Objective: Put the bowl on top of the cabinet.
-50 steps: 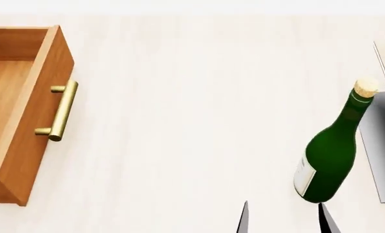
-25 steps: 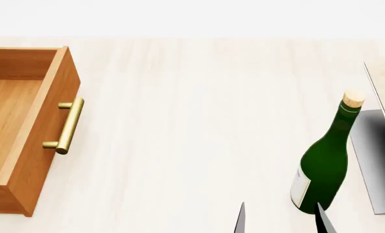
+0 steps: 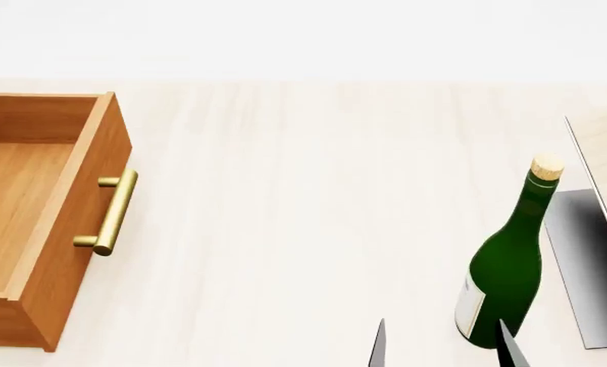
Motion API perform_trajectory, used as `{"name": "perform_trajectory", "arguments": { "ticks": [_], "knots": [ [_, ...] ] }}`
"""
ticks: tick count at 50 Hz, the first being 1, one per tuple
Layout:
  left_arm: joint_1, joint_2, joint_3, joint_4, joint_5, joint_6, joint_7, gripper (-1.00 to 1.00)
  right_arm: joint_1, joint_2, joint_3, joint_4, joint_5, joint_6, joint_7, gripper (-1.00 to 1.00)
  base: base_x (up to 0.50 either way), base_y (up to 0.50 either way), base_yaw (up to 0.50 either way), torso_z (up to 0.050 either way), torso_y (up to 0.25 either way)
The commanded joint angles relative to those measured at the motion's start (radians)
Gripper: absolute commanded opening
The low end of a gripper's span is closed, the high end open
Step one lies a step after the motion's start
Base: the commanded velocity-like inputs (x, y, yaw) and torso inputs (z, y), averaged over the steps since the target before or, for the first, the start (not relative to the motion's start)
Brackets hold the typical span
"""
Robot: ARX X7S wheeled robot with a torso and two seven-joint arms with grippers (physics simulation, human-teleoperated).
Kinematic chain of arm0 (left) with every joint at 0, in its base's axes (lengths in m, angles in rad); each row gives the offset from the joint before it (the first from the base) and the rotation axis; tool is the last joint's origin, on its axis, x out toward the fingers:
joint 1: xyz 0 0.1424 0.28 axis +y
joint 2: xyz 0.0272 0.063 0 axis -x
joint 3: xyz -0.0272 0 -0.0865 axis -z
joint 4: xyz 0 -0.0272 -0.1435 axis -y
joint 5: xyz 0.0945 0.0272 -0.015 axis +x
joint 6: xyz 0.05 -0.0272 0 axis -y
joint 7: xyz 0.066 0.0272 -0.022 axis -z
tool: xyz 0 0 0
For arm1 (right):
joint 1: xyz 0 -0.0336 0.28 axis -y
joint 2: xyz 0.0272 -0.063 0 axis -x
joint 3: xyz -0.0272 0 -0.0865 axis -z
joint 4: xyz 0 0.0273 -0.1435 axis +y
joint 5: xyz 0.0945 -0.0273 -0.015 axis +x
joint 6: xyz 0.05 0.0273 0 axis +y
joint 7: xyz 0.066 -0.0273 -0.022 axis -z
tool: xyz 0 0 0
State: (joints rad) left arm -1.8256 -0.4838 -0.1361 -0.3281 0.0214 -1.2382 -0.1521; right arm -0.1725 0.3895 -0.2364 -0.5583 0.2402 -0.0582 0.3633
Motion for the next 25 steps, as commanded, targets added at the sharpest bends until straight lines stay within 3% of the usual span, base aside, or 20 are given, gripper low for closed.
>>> {"name": "perform_trajectory", "arguments": {
  "ticks": [1,2,9,15,25],
  "knots": [
    [-0.008,0.053,-0.067,-0.021,-0.028,-0.016,0.049,-1.00,0.001,-0.017,0.025,-0.002,-0.017,0.005,-0.021,1.00,0.00,0.00,0.00,0.000,0.000],
    [-0.005,0.074,-0.142,-0.007,-0.050,0.004,0.039,-1.00,0.002,-0.017,0.026,0.000,-0.015,0.004,-0.021,1.00,0.00,0.00,0.00,0.000,0.000],
    [-0.073,0.134,-0.390,-0.117,-0.063,-0.054,-0.086,-1.00,0.005,-0.016,0.024,0.004,-0.012,0.005,-0.020,1.00,0.00,0.00,0.00,0.000,0.000],
    [-0.029,0.126,-0.403,-0.121,-0.061,-0.029,-0.084,-1.00,0.002,-0.014,0.020,0.005,-0.015,0.001,-0.020,1.00,0.00,0.00,0.00,0.000,0.000],
    [0.016,0.099,-0.564,-0.129,-0.043,-0.016,-0.167,-1.00,0.009,-0.016,0.012,0.018,-0.023,0.001,-0.017,1.00,0.00,0.00,0.00,0.000,0.000]
  ]
}}
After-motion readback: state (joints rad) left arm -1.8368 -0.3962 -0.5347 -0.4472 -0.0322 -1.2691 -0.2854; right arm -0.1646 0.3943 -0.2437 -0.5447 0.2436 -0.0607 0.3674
